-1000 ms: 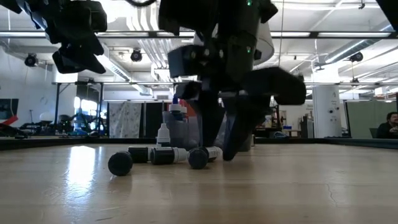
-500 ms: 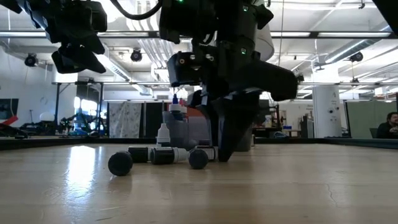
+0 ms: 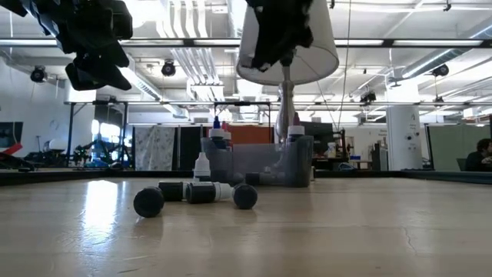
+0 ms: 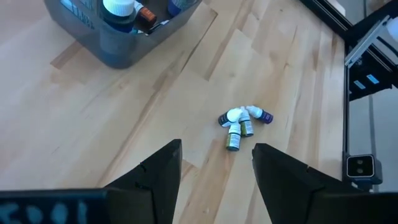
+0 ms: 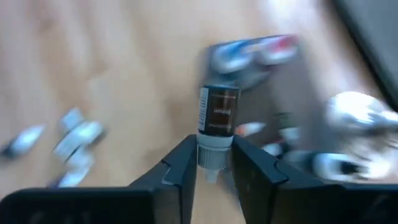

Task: Pick & Place food coloring
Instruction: Put the small brown food coloring bottle into the black bin, then put the small black food coloring bottle into the black bin

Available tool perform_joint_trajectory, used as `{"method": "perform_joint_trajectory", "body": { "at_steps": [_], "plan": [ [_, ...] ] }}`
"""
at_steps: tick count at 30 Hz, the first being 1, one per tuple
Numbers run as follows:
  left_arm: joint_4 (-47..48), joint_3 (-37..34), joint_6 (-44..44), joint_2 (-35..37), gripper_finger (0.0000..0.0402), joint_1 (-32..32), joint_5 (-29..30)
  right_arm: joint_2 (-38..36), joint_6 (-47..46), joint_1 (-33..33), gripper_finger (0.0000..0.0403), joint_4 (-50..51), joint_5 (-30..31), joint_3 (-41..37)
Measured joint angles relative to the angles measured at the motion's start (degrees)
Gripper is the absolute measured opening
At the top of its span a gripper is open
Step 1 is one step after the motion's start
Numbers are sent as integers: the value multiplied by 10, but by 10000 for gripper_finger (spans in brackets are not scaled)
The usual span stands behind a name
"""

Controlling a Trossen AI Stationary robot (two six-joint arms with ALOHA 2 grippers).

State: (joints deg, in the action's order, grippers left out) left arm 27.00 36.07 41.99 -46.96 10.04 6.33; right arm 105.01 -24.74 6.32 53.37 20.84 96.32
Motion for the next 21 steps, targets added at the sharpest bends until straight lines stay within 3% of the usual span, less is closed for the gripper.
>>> {"method": "perform_joint_trajectory", "body": {
  "at_steps": [6, 10, 15, 21],
  "plan": [
    [0, 0, -4, 0, 174, 0, 0, 9, -28, -108, 119, 1, -12, -4],
    [0, 0, 1, 0, 174, 0, -2, 10, -23, -135, 159, 4, -55, -2],
    [-6, -4, -1, -7, 174, 0, -2, -2, 50, -98, 205, 9, -59, -2],
    [-70, -7, -53, -76, 174, 2, -16, -6, 79, -1, 220, 42, -59, -2]
  ]
}}
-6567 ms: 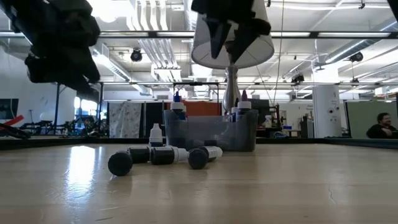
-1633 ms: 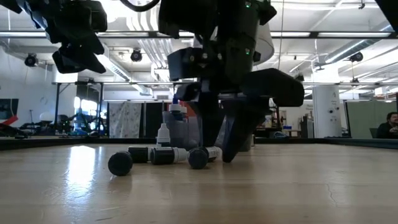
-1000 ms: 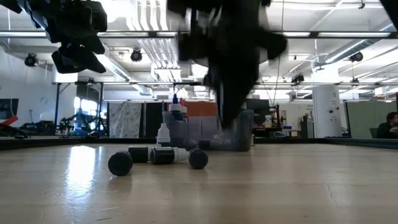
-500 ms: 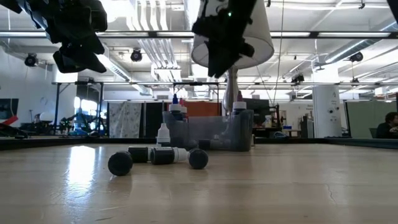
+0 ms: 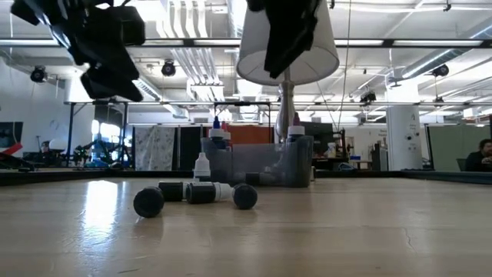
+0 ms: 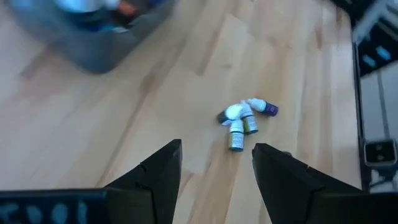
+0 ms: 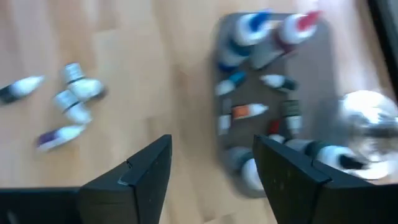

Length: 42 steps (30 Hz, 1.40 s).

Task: Pick & Place food coloring
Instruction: Put the small black food coloring bottle into the black bin

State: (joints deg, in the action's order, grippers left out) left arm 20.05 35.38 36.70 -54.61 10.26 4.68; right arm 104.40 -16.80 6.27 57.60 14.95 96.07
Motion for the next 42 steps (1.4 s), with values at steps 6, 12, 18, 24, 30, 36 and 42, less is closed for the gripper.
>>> {"method": "perform_joint_trajectory", "body": {
  "at_steps": [6, 12, 18, 24, 30, 36, 42],
  "plan": [
    [-62, 43, -110, -116, 174, 1, -36, 12, -166, 82, 221, 10, 9, -1],
    [-62, 92, -231, -228, 174, 4, -39, 14, -379, 133, 221, 41, 84, -1],
    [-68, 130, -339, -316, 174, 18, -47, 14, -530, 186, 221, 85, 123, -3],
    [-69, 166, -371, -373, 174, 24, -48, 23, -627, 221, 221, 92, 155, -5],
    [-66, 196, -385, -415, 174, 23, -48, 39, -660, 236, 221, 96, 164, -7],
    [-64, 215, -385, -439, 166, 23, -56, 58, -659, 236, 221, 96, 165, -8],
    [-59, 216, -385, -440, 116, 20, -56, 69, -661, 236, 221, 92, 165, -8]
  ]
}}
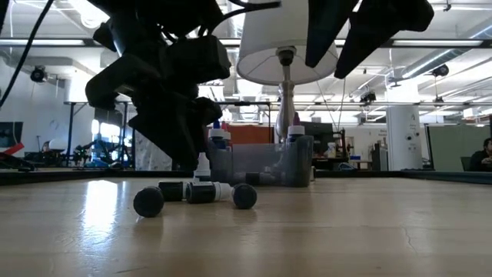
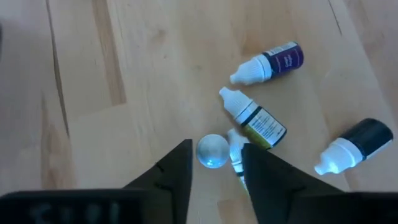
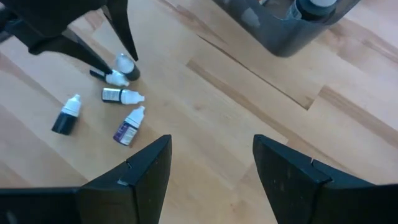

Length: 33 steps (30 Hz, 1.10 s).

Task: Pick & Place food coloring
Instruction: Put the small black food coloring bottle into the black bin

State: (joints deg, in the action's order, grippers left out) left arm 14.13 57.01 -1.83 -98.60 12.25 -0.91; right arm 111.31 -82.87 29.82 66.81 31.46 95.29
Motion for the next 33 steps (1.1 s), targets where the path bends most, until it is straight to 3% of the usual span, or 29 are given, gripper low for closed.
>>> {"method": "perform_joint_trajectory", "body": {
  "at_steps": [11, 24, 30, 33],
  "plan": [
    [-3, 15, -4, 2, 16, -5, 21, -2, -8, 0, 219, 4, 2, -1],
    [66, 60, -36, 21, 11, -22, 40, -9, -12, 1, 219, 31, 5, -1],
    [89, 108, -77, 65, 10, -51, 81, -40, -87, 23, 214, 73, 94, 0],
    [85, 136, -114, 72, 10, -80, 120, -52, -143, 33, 208, 133, 110, 0]
  ]
}}
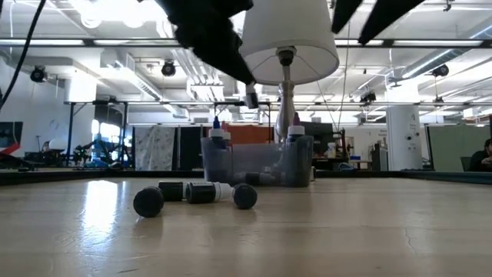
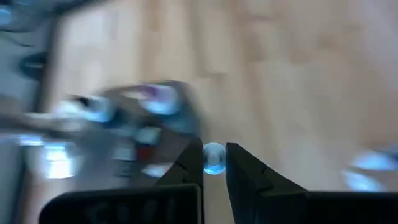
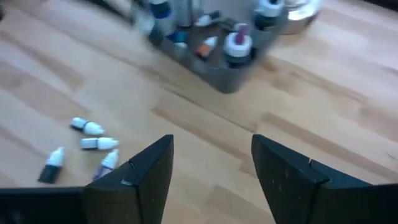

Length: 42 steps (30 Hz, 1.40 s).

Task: Pick & Place food coloring
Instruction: Put the small black food coloring bottle into the black bin, then put the small purple food coloring bottle into the black bin

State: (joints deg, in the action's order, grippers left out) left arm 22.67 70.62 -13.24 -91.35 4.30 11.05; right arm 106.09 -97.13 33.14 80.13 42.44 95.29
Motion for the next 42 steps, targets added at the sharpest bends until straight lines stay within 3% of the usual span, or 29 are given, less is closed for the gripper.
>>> {"method": "perform_joint_trajectory", "body": {
  "at_steps": [4, 9, 14, 19, 23, 28, 31, 37, 42],
  "plan": [
    [-13, 26, -40, -12, 10, -58, 21, -3, -29, 4, 202, 52, -10, 0],
    [-13, 27, -13, -55, 14, -141, -23, -3, -9, 5, 201, 48, -33, 0],
    [-16, 22, 9, -73, 62, -171, -27, -3, -4, 5, 201, 47, -37, -3],
    [-20, 24, -2, -62, 135, -155, -30, -3, -1, 4, 201, 47, -37, -13],
    [24, 33, 6, -36, 168, -130, -36, -3, 11, 3, 201, 42, -42, -21],
    [131, 16, 7, 30, 173, -85, -142, -3, 208, -18, 201, -103, -115, -36],
    [136, -25, 31, 58, 174, -60, -152, 8, 285, -41, 201, -216, -182, -48],
    [133, -132, 149, 115, 174, -18, -144, 56, 251, -89, 201, -326, -248, -57],
    [124, -220, 242, 184, 174, 27, -134, 111, 185, -113, 201, -334, -330, -37]
  ]
}}
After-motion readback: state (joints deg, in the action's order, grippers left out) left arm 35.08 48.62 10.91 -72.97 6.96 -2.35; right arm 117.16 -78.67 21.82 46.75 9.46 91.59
